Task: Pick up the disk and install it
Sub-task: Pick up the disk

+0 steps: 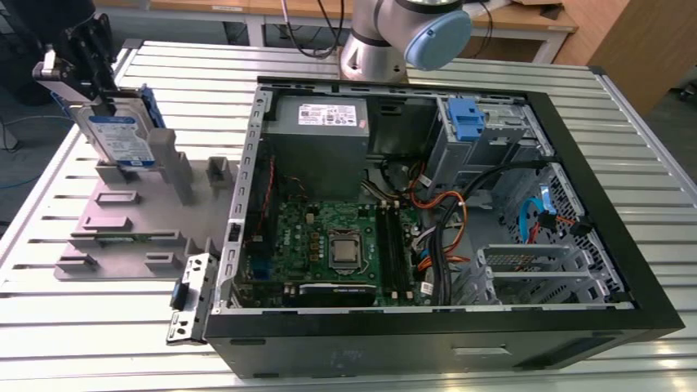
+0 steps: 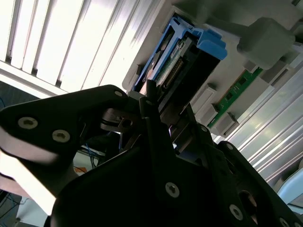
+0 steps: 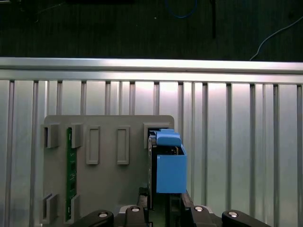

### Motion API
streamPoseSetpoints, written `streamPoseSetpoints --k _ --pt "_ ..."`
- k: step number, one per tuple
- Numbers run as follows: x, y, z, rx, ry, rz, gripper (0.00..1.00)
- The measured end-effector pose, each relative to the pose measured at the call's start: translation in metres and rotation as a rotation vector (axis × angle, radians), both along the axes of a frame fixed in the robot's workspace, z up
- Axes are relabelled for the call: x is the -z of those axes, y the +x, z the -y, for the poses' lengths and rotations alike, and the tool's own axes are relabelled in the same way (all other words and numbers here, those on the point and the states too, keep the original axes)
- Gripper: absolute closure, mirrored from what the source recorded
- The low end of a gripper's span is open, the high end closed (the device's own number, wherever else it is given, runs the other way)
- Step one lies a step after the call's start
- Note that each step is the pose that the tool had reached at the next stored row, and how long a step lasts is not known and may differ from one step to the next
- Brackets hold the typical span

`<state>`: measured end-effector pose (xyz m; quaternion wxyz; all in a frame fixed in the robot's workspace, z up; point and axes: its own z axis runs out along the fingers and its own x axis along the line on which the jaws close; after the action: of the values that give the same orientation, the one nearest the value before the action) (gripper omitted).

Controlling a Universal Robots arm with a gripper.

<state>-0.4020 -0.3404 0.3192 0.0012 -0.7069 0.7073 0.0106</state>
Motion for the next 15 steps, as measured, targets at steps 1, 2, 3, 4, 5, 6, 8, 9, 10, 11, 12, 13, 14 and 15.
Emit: streamPoseSetpoints --k 1,2,3,4,5,6,8,9,10,11,12,13,14,15 --pt "-0.0011 0.0000 0.0000 0.000 0.0001 0.0001 0.65" --pt "-0.0023 0.0000 0.0000 0.000 0.0001 0.0002 0.65" --pt "-0.0035 0.0000 0.0000 0.000 0.0001 0.0002 0.65" --pt "-0.0048 0.0000 0.0000 0.000 0.0001 0.0002 0.65" --pt "-0.0060 0.0000 0.0000 0.000 0.0001 0.0002 0.65" --pt "-0.0072 0.0000 0.0000 0.000 0.0001 0.0001 0.65" --pt "-0.0090 0.0000 0.0000 0.000 0.0001 0.0002 0.65" --pt "-0.0090 0.0000 0.0000 0.000 0.0002 0.0003 0.65" --pt "-0.0092 0.0000 0.0000 0.000 0.0001 0.0002 0.65" --pt "-0.0093 0.0000 0.0000 0.000 0.0001 0.0002 0.65" --pt "-0.0093 0.0000 0.0000 0.000 0.0001 0.0002 0.65" --pt "-0.0093 0.0000 0.0000 0.000 0.0001 0.0002 0.65" --pt "-0.0093 0.0000 0.0000 0.000 0.0002 0.0002 0.65" --pt "-0.0093 0.0000 0.0000 0.000 0.0001 0.0002 0.65"
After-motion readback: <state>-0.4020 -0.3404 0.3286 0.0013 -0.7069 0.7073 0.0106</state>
